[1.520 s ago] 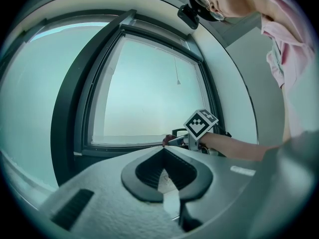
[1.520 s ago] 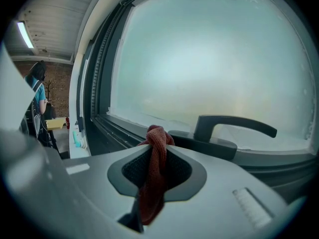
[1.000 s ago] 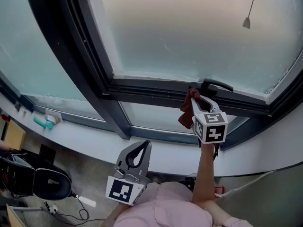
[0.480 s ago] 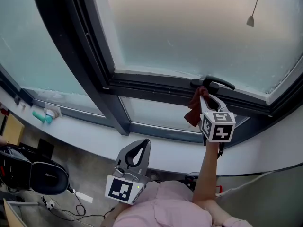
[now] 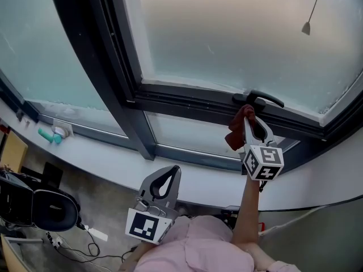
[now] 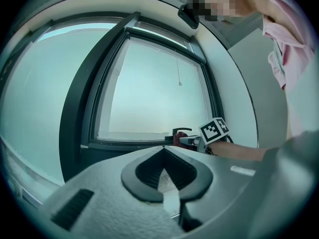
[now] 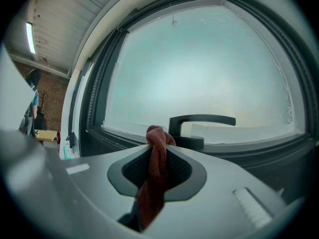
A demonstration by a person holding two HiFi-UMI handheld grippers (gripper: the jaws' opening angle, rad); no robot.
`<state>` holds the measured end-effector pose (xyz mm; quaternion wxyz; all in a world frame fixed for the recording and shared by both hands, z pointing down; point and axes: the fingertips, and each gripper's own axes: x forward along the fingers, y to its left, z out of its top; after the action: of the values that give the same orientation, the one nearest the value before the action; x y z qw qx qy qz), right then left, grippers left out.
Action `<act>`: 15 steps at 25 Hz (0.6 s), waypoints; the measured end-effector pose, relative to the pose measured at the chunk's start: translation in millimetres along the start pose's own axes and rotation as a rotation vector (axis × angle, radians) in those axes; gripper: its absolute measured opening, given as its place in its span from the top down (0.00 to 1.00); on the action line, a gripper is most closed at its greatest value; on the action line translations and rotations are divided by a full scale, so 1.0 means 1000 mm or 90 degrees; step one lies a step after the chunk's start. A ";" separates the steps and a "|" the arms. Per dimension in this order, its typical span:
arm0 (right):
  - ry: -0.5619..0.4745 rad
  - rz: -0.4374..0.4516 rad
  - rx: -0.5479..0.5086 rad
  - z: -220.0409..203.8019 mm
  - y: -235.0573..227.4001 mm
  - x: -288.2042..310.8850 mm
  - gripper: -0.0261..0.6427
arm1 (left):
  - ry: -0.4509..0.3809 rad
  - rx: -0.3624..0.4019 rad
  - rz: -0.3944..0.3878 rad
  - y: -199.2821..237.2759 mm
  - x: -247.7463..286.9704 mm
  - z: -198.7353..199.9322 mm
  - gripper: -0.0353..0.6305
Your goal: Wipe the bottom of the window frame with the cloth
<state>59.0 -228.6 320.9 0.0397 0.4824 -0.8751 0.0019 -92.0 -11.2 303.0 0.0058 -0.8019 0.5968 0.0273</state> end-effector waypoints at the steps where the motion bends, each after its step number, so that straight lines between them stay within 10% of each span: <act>1: -0.003 -0.002 0.002 -0.001 0.003 -0.003 0.86 | -0.008 -0.006 0.004 0.002 0.000 0.002 0.95; 15: 0.012 0.099 -0.033 0.002 0.108 0.005 0.86 | 0.001 -0.020 0.013 0.035 -0.018 -0.004 0.95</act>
<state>-34.6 -175.2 322.9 0.0596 0.4115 -0.9093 -0.0130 -130.1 -4.1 309.0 -0.0077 -0.7960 0.6042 0.0362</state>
